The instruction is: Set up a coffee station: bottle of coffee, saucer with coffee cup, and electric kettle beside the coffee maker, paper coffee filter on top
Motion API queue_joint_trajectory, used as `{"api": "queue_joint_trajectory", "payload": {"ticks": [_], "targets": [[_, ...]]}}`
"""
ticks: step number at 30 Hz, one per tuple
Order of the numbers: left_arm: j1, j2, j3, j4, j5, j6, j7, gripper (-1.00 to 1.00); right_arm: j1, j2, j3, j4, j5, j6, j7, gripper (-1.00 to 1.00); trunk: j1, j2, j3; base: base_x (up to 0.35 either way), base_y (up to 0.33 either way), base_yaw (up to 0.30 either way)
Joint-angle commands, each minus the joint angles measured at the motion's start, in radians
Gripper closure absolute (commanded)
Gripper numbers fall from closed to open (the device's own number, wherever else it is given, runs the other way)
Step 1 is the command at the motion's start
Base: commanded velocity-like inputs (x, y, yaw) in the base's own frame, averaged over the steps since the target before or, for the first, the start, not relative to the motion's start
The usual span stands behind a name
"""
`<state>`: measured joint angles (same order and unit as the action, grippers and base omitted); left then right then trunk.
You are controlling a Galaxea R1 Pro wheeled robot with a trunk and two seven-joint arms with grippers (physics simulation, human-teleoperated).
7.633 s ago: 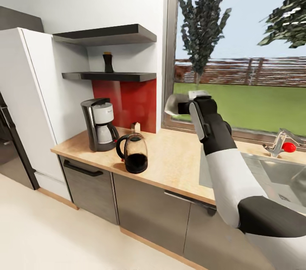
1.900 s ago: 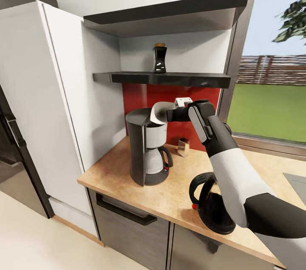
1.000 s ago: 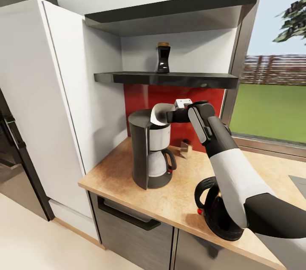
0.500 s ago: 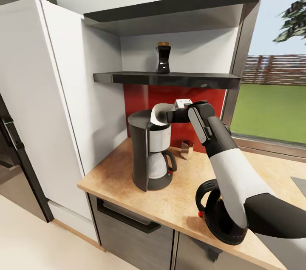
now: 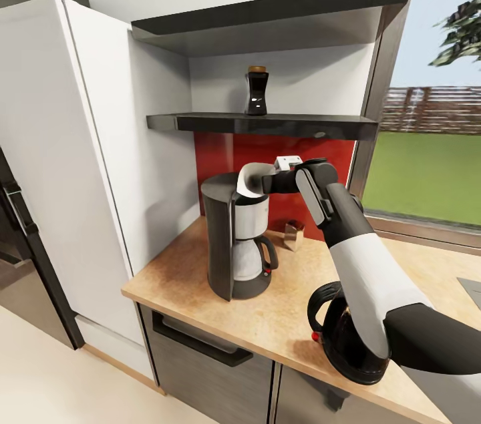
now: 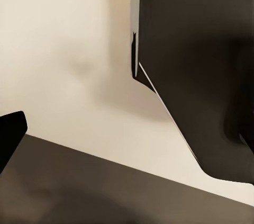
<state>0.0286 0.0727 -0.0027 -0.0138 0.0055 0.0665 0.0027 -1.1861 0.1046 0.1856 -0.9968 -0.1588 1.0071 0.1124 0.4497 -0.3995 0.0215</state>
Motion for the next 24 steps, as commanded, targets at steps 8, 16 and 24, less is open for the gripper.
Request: {"api": "queue_joint_trajectory", "payload": {"ticks": [8,16,24], "targets": [[0.001,0.000,0.000,0.000,0.001,0.004,0.000,-1.00,0.001,0.000,0.000,0.001,-0.004,0.003,0.000,1.00,0.000,0.000,0.000,0.000,0.000,0.000],[0.001,0.001,0.000,0.000,0.001,0.004,0.000,-1.00,0.003,0.001,0.000,0.047,-0.006,0.002,0.001,1.00,0.000,0.000,0.000,0.000,0.000,0.000],[0.001,0.001,0.000,0.000,0.001,0.004,0.000,-1.00,0.003,0.001,0.000,0.055,-0.007,0.002,0.001,1.00,0.000,0.000,0.000,0.091,0.000,0.000]]}}
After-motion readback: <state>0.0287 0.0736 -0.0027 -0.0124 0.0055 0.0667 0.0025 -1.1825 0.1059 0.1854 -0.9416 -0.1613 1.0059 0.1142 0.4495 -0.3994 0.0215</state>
